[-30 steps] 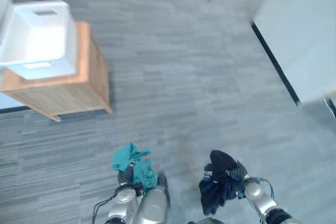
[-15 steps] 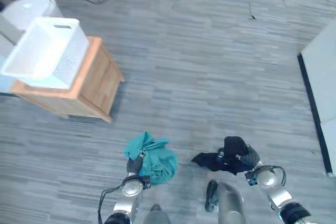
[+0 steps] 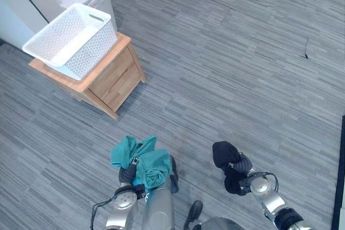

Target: Tidy up the quilt and then pick up the clothes from the bed and put them into the laundry hamper.

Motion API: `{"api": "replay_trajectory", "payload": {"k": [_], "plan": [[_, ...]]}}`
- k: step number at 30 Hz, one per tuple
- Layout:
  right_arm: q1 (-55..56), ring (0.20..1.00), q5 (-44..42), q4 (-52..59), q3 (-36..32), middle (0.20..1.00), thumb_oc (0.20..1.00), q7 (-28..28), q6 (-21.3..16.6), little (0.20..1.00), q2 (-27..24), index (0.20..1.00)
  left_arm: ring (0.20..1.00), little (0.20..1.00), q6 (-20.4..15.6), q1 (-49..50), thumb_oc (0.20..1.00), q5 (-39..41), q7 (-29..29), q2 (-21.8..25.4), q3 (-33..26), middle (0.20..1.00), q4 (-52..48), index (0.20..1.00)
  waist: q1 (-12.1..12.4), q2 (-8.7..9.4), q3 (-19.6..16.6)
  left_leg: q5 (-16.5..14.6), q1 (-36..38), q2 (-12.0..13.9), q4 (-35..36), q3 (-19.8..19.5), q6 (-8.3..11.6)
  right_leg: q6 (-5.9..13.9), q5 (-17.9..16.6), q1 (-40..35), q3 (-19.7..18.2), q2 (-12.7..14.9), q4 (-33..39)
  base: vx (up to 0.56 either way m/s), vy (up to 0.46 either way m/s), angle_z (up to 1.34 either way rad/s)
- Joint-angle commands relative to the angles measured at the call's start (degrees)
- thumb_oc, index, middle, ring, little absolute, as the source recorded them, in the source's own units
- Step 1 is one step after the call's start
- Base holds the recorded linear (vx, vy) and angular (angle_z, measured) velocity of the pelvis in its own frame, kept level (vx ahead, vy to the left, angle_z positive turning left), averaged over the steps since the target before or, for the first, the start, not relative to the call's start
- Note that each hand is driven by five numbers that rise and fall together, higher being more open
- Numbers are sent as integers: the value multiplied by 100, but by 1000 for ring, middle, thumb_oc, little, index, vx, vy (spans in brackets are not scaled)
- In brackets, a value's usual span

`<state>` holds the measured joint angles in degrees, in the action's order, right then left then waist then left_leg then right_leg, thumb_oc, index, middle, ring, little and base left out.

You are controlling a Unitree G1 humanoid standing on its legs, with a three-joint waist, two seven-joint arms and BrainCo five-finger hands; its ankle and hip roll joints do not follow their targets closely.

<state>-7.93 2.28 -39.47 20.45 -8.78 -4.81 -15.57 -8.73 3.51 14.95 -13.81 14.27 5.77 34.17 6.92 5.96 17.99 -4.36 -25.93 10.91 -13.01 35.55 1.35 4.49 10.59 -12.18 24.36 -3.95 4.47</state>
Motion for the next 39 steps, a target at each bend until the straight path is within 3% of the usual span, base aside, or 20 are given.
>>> {"api": "replay_trajectory", "payload": {"k": [1,3,4,5,6,7,8,9,10,11,12,14,16,18,23,24,25,26,33,39], "plan": [[-23,200,1,363,-162,200,200,-132,-261,200,-158,200,200,200,-204,-163,200,-181,-23,319,168,200,-331,200,-34,-59,-197,974,1048,607,1032,-91,344,355,40,-374,-91,758,-308,634,209,46],[67,200,-8,432,-176,200,200,-94,-251,200,-56,200,200,200,-174,-99,200,-234,5,370,161,200,-285,200,-21,15,-284,1088,1280,423,1033,-257,249,504,-124,-402,-80,935,-915,633,269,66],[116,200,-4,503,-165,200,200,-49,-235,200,92,200,200,200,-111,-111,200,-236,43,445,176,200,-235,200,-47,190,-312,904,1574,24,1036,-238,-28,928,-822,-125,-122,1420,-2297,532,280,104],[154,200,10,632,-164,200,200,-31,-234,200,146,200,200,200,-58,-141,200,-319,51,521,175,200,-260,200,-148,245,-320,785,1766,-124,1098,-233,-136,1043,-1390,126,-208,1662,-3028,739,339,115],[147,200,32,773,-177,200,200,-19,-231,200,157,200,200,200,-55,-155,200,-388,42,561,191,200,-311,200,-241,231,-319,687,1973,-216,1209,-381,-195,1040,-1658,405,-387,1739,-3544,523,183,117],[109,200,67,891,-179,200,200,-26,-219,200,146,200,200,200,-55,-219,200,-482,8,602,229,200,-417,200,-352,188,-302,606,2190,-333,1425,-542,-284,1035,-1649,835,-648,1776,-4079,511,119,97],[45,200,77,1016,-163,200,200,-34,-240,200,148,200,200,200,-86,-320,200,-550,-26,662,235,200,-470,200,-446,53,-253,647,2372,-198,1520,-612,-270,903,-1481,1237,-766,1619,-4103,419,31,100],[17,200,79,1069,-153,200,200,-40,-243,200,146,200,200,200,-109,-407,200,-579,-38,684,269,200,-485,200,-532,41,-208,625,2474,-220,1576,-783,-233,894,-1379,1467,-807,1655,-3988,585,-142,98],[-73,200,76,1227,-91,200,200,-68,-277,200,96,200,200,200,-165,-549,200,-698,-67,788,354,200,-545,200,-684,19,-146,581,2641,-258,1611,-1173,-98,675,-989,1797,-968,1610,-3132,441,-142,119],[-72,200,76,1229,-91,200,200,-68,-276,200,96,200,200,200,-165,-548,200,-698,-68,787,354,200,-544,200,-711,18,-137,581,2646,-260,1610,-1202,-95,675,-980,1767,-937,1615,-3123,518,-218,171],[-113,200,68,1321,-70,200,200,-68,-301,200,48,200,200,200,-215,-598,200,-759,-101,839,405,200,-562,200,-785,37,-147,525,2727,-302,1616,-1401,-8,573,-831,1881,-1169,1527,-2399,403,-219,157],[-171,200,-10,1395,-93,200,200,-113,-301,200,-68,200,200,200,-308,-746,200,-744,-153,840,460,200,-536,200,-1043,76,-161,408,2877,-395,1708,-2098,140,560,-947,1953,-2082,1332,-838,643,-315,155],[-167,200,-69,1399,-135,200,200,-125,-245,200,-138,200,200,200,-325,-849,200,-677,-178,819,415,200,-467,200,-1125,80,-148,327,2965,-451,1757,-2636,238,672,-1177,2229,-3000,1269,-367,543,-241,214],[-90,200,-64,1408,-180,200,200,-135,-274,200,-103,200,200,200,-319,-804,200,-744,-121,888,430,200,-408,200,-1068,157,-132,240,3021,-522,1685,-2815,281,677,-1247,2050,-2816,1406,-380,388,-234,308],[-303,200,26,1337,-292,200,200,-251,-276,200,-266,200,200,200,-313,-726,200,-702,-87,755,458,200,-179,200,-1117,-36,-264,300,3020,-290,1663,-2879,546,570,-1308,1741,-2134,1461,-330,326,-195,119],[-284,200,-27,1382,-467,200,200,-288,-284,200,-400,200,200,200,-288,-727,200,-671,-30,679,508,200,-121,200,-1279,-125,-280,599,2906,-8,1706,-2286,664,599,-1319,1541,-1609,1579,-189,210,-111,92],[-285,200,-29,1381,-469,200,200,-287,-286,200,-405,200,200,200,-290,-730,200,-670,-30,675,510,200,-117,200,-1294,-134,-277,604,2904,-1,1709,-2303,671,596,-1323,1523,-1587,1573,-172,193,-24,113],[-349,200,-67,1450,-499,200,200,-322,-258,200,-481,200,200,200,-278,-783,200,-638,10,664,519,200,-71,200,-1369,-167,-247,924,2737,201,1606,-1691,740,619,-1329,1352,-1383,1618,-39,63,18,149],[-351,200,15,1549,-511,200,200,-322,-283,200,-537,200,200,200,-262,-492,200,-505,175,634,342,200,-234,200,-1360,-364,-357,1013,2772,461,1692,-1317,801,528,-1198,1253,-1238,1483,-60,80,17,40],[-189,200,-149,1608,-500,200,200,-146,-302,200,-399,200,200,200,-205,-124,200,-390,249,551,156,200,1,200,-1379,-306,-433,869,3112,476,1690,-1136,797,543,-1180,1083,-1302,1518,-108,78,30,-2]]}}
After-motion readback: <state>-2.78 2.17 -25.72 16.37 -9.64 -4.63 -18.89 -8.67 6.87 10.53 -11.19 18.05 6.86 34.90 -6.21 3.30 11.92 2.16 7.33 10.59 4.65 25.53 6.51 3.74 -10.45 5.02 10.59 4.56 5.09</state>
